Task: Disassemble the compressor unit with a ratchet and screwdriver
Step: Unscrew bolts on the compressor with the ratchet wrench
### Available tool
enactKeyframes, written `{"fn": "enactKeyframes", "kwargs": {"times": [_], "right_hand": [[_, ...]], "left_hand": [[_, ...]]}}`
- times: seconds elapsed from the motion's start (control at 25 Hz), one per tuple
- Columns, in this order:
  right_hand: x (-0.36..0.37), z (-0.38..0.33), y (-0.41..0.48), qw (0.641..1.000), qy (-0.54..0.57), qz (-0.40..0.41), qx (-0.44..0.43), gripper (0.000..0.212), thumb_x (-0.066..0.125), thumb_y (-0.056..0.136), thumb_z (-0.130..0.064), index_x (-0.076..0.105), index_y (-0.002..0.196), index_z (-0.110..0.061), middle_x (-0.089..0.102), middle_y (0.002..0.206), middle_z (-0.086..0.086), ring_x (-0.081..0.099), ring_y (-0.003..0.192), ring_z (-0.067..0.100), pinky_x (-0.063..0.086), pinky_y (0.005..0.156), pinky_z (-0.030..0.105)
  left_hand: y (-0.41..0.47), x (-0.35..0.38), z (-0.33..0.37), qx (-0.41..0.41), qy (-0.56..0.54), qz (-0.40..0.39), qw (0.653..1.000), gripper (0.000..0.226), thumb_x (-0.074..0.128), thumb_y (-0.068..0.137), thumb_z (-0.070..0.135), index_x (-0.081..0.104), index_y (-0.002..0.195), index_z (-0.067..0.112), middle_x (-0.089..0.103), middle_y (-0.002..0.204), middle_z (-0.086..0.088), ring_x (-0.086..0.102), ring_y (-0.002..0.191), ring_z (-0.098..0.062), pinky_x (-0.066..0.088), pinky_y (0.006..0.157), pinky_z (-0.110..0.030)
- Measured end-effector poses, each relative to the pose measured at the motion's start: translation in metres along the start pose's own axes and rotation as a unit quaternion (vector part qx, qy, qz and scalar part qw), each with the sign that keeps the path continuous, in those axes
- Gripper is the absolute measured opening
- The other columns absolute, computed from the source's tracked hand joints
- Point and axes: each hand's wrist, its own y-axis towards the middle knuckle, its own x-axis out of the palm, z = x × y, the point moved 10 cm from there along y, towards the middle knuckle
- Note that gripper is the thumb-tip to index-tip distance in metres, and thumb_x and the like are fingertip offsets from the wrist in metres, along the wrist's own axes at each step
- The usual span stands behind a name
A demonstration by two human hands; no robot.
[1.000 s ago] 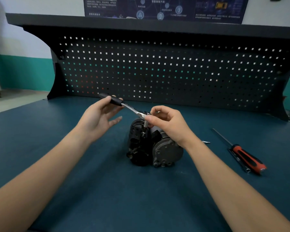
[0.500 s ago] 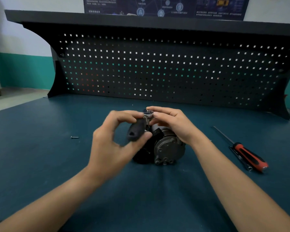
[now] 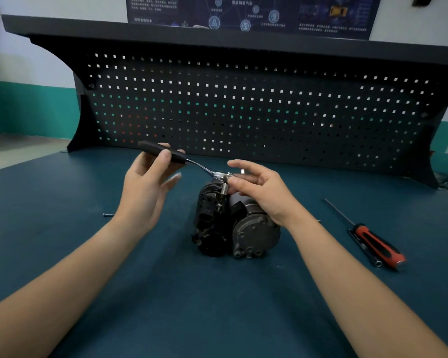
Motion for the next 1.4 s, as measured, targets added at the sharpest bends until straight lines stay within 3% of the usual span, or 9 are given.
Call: {"fn": "enactKeyframes", "kwargs": {"times": [0.12, 0.24, 0.32, 0.48, 0.68, 0.92, 1.04, 1.12, 1.4], "right_hand": [[0.0, 0.007, 0.001, 1.0, -0.006, -0.02, 0.022, 0.025, 0.061, 0.087, -0.009, 0.068, 0.097, -0.031, 0.073, 0.083, -0.012, 0.067, 0.077, 0.003, 0.047, 0.076, 0.016], [0.002, 0.01, 0.001, 0.998, 0.021, -0.042, 0.034, 0.028, 0.059, 0.085, -0.006, 0.072, 0.088, -0.03, 0.073, 0.087, -0.011, 0.067, 0.079, 0.003, 0.046, 0.077, 0.016], [0.002, 0.007, 0.001, 0.998, 0.034, -0.042, 0.028, 0.025, 0.06, 0.083, -0.004, 0.071, 0.087, -0.026, 0.072, 0.086, -0.012, 0.067, 0.079, 0.002, 0.048, 0.074, 0.015], [-0.002, 0.004, 0.001, 0.999, 0.031, -0.004, 0.014, 0.02, 0.066, 0.08, -0.001, 0.065, 0.09, -0.018, 0.072, 0.076, -0.01, 0.067, 0.073, 0.001, 0.048, 0.067, 0.011], [0.001, -0.002, -0.002, 0.999, -0.042, 0.02, -0.007, 0.023, 0.071, 0.079, -0.011, 0.068, 0.089, -0.031, 0.072, 0.075, -0.014, 0.065, 0.076, -0.001, 0.05, 0.077, 0.012], [0.002, -0.002, -0.002, 0.998, -0.054, 0.008, 0.002, 0.025, 0.063, 0.085, -0.009, 0.068, 0.096, -0.031, 0.069, 0.071, -0.015, 0.062, 0.071, -0.004, 0.045, 0.071, 0.008], [0.005, -0.003, -0.002, 0.998, -0.058, -0.017, 0.005, 0.033, 0.062, 0.083, -0.005, 0.067, 0.098, -0.034, 0.07, 0.089, -0.003, 0.064, 0.085, 0.004, 0.046, 0.082, 0.014], [0.008, -0.003, -0.002, 0.998, -0.06, -0.03, 0.008, 0.034, 0.067, 0.08, -0.006, 0.067, 0.098, -0.035, 0.069, 0.102, 0.001, 0.063, 0.095, 0.008, 0.047, 0.09, 0.02], [0.003, -0.002, -0.002, 0.999, -0.037, 0.003, 0.009, 0.012, 0.066, 0.083, -0.013, 0.069, 0.089, -0.022, 0.068, 0.071, -0.012, 0.062, 0.068, 0.002, 0.046, 0.069, 0.01]], "left_hand": [[-0.039, 0.02, 0.049, 0.218, 0.142, -0.049, 0.964, 0.017, 0.068, 0.079, 0.021, 0.059, 0.091, 0.029, 0.069, 0.087, 0.019, 0.064, 0.087, 0.0, 0.049, 0.08, -0.018], [-0.084, 0.06, 0.066, 0.373, 0.302, -0.168, 0.861, 0.019, 0.07, 0.079, 0.038, 0.061, 0.095, 0.031, 0.065, 0.098, 0.017, 0.063, 0.095, -0.009, 0.047, 0.087, -0.024], [-0.079, 0.058, 0.061, 0.339, 0.287, -0.165, 0.881, 0.018, 0.073, 0.077, 0.032, 0.065, 0.093, 0.03, 0.068, 0.096, 0.018, 0.064, 0.095, -0.007, 0.048, 0.086, -0.022], [-0.025, 0.007, 0.029, 0.092, 0.078, -0.049, 0.991, 0.019, 0.067, 0.08, 0.019, 0.065, 0.096, 0.028, 0.073, 0.092, 0.011, 0.067, 0.091, -0.006, 0.055, 0.079, -0.027], [0.012, -0.014, -0.013, -0.067, 0.008, -0.01, 0.998, 0.018, 0.047, 0.096, 0.013, 0.051, 0.108, 0.026, 0.071, 0.1, 0.0, 0.068, 0.09, -0.011, 0.049, 0.085, -0.041], [-0.027, 0.018, 0.033, 0.093, 0.05, -0.075, 0.992, 0.013, 0.047, 0.095, 0.031, 0.06, 0.095, 0.034, 0.072, 0.102, 0.007, 0.065, 0.1, -0.01, 0.052, 0.083, -0.031], [-0.077, 0.055, 0.056, 0.24, 0.182, -0.185, 0.936, 0.021, 0.055, 0.084, 0.03, 0.063, 0.099, 0.044, 0.067, 0.112, 0.016, 0.062, 0.108, -0.009, 0.047, 0.09, -0.022], [-0.083, 0.057, 0.058, 0.272, 0.227, -0.176, 0.918, 0.021, 0.057, 0.084, 0.031, 0.062, 0.101, 0.042, 0.066, 0.112, 0.018, 0.062, 0.108, -0.009, 0.046, 0.091, -0.022], [0.008, -0.012, 0.008, -0.032, 0.084, -0.015, 0.996, 0.016, 0.041, 0.1, 0.028, 0.057, 0.101, 0.027, 0.073, 0.086, 0.009, 0.069, 0.085, -0.01, 0.052, 0.079, -0.035]]}}
